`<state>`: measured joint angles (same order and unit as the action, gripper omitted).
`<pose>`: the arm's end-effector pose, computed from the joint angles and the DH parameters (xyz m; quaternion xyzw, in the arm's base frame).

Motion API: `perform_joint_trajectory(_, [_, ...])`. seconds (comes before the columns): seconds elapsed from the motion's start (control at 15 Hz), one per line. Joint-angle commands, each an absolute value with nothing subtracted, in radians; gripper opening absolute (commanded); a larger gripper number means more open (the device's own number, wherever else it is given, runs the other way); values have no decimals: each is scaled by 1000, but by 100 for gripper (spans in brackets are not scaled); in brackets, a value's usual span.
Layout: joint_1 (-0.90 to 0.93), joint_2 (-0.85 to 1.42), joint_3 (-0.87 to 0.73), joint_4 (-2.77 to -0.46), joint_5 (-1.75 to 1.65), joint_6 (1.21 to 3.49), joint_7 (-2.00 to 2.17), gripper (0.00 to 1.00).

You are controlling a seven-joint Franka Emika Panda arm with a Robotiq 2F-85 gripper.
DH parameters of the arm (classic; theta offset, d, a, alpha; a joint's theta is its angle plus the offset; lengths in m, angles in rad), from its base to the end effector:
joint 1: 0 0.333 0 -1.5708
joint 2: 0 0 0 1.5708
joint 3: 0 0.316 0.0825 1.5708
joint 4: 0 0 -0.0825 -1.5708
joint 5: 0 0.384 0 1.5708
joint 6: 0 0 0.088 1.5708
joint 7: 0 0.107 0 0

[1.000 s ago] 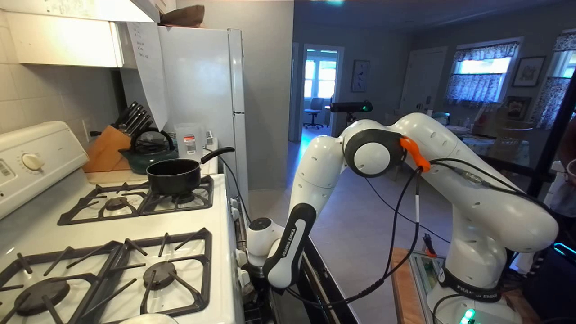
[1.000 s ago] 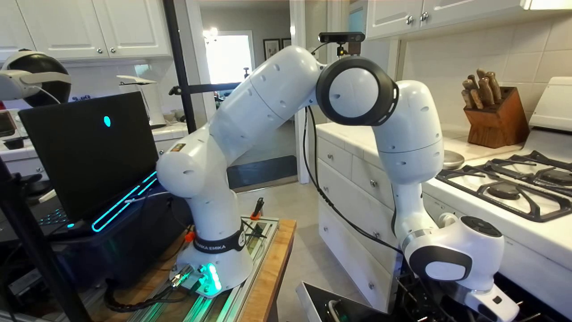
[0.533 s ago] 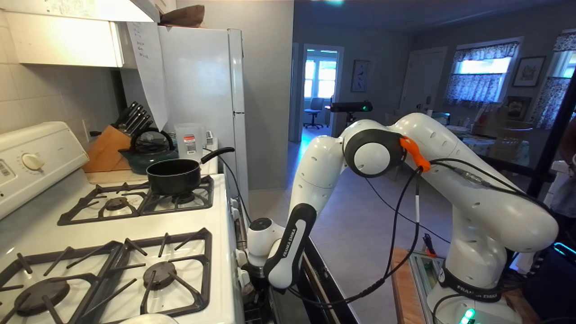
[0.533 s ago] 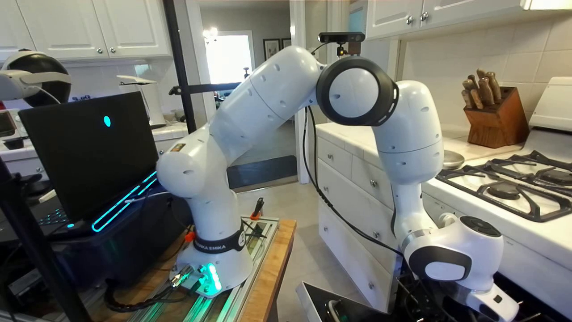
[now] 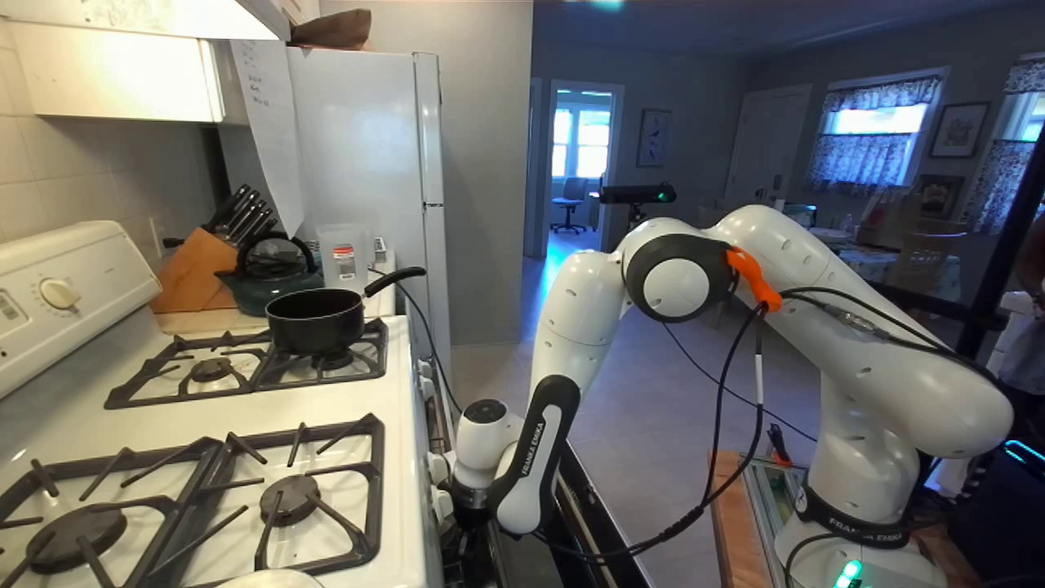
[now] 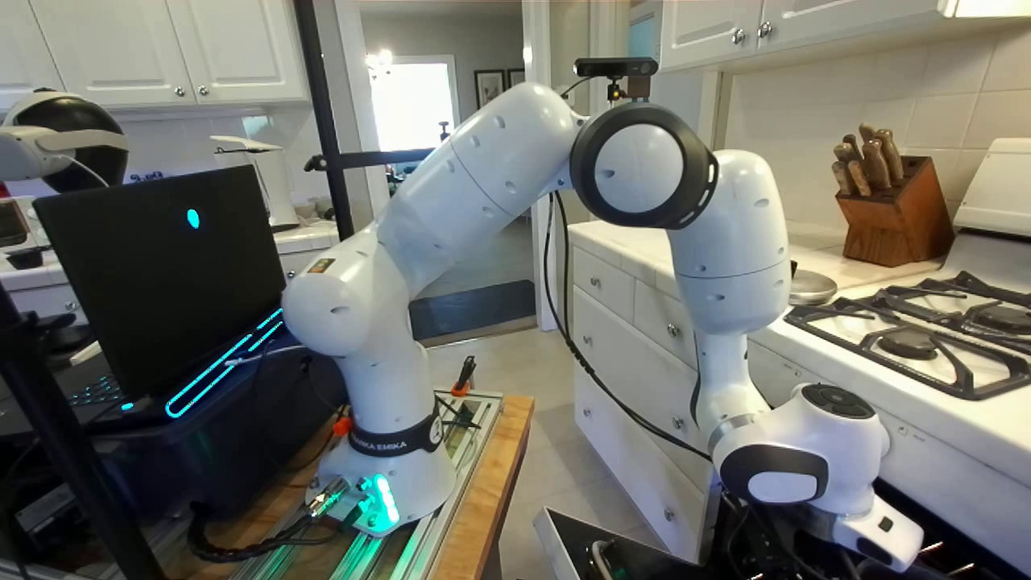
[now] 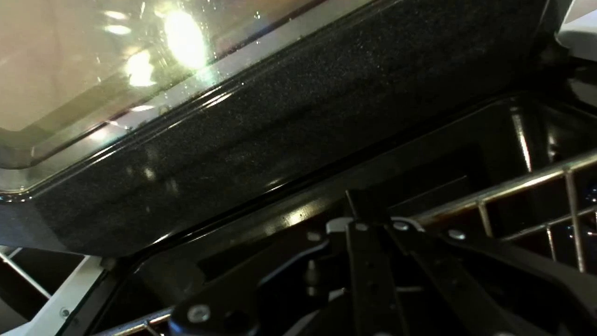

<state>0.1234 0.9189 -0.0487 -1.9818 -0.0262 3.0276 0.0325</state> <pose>0.5724 0.0433 0.0114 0.9968 0.0447 0.0647 0.0176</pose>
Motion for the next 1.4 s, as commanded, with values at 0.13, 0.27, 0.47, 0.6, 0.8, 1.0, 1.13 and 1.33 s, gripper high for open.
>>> perform_joint_trajectory(0.13, [116,923,-36,-1982,-42,3102,3,0])
perform_joint_trajectory(0.27, [119,924,-41,-1977,-45,3103,-5,0])
perform_joint_trajectory(0.47, [118,932,-42,-1964,-52,3093,-23,0])
perform_joint_trajectory(0.6, [120,935,-44,-1961,-58,3094,-34,0])
perform_joint_trajectory(0.8, [111,942,-43,-1953,-73,3102,-56,0])
perform_joint_trajectory(1.0, [111,942,-44,-1953,-81,3123,-76,0])
perform_joint_trajectory(1.13, [113,945,-50,-1951,-90,3132,-90,0])
perform_joint_trajectory(1.33, [115,954,-58,-1945,-101,3147,-104,0])
